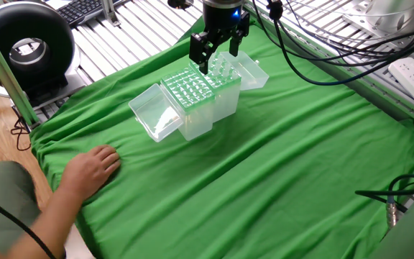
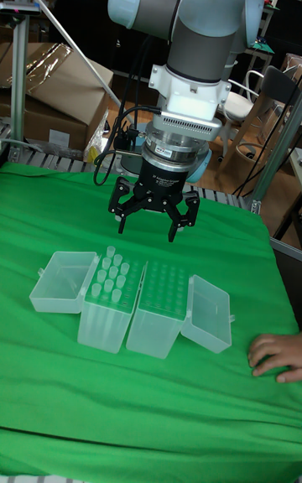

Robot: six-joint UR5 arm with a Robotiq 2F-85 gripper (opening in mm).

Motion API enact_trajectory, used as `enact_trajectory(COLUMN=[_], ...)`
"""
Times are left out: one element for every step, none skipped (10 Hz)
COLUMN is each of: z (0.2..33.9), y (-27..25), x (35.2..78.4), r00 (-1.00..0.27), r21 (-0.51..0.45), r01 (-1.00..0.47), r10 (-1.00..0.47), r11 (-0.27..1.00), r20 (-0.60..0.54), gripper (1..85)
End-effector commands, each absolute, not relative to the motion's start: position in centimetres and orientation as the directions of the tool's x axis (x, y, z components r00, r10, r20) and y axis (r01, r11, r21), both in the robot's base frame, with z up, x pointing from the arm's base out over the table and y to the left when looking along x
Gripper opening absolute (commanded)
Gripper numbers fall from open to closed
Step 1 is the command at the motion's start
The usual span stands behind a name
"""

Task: Insert a large pipette tip into the holder for large pipette tips

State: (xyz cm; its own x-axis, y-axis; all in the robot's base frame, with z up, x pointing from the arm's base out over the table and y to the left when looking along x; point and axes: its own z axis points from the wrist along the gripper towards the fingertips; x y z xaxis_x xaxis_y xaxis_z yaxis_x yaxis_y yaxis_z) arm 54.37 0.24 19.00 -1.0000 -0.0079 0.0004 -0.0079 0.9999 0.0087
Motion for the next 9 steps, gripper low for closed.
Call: enact_trajectory(z=[19.59, 19.51, 19.51, 19.56, 19.59, 19.56, 19.49, 19.47, 19.40], y=[3.48, 3.52, 3.54, 3.36, 3.17, 3.07, 3.04, 3.06, 3.01], x=[49.97, 50.00, 50.06, 50.10, 50.08, 50.10, 50.18, 50.20, 50.25], r00=[-0.984, -0.984, -0.984, -0.984, -0.984, -0.985, -0.985, -0.985, -0.985], r21=[0.118, 0.113, 0.109, 0.096, 0.090, 0.086, 0.082, 0.082, 0.081], r01=[0.049, 0.049, 0.051, 0.045, 0.037, 0.031, 0.029, 0.026, 0.026], r10=[0.028, 0.029, 0.031, 0.027, 0.021, 0.016, 0.015, 0.012, 0.012], r11=[0.992, 0.992, 0.993, 0.994, 0.995, 0.996, 0.996, 0.996, 0.996], r20=[0.174, 0.174, 0.174, 0.176, 0.175, 0.175, 0.173, 0.173, 0.171], gripper=[1.0, 1.0, 1.0, 1.0, 1.0, 1.0, 1.0, 1.0, 1.0])
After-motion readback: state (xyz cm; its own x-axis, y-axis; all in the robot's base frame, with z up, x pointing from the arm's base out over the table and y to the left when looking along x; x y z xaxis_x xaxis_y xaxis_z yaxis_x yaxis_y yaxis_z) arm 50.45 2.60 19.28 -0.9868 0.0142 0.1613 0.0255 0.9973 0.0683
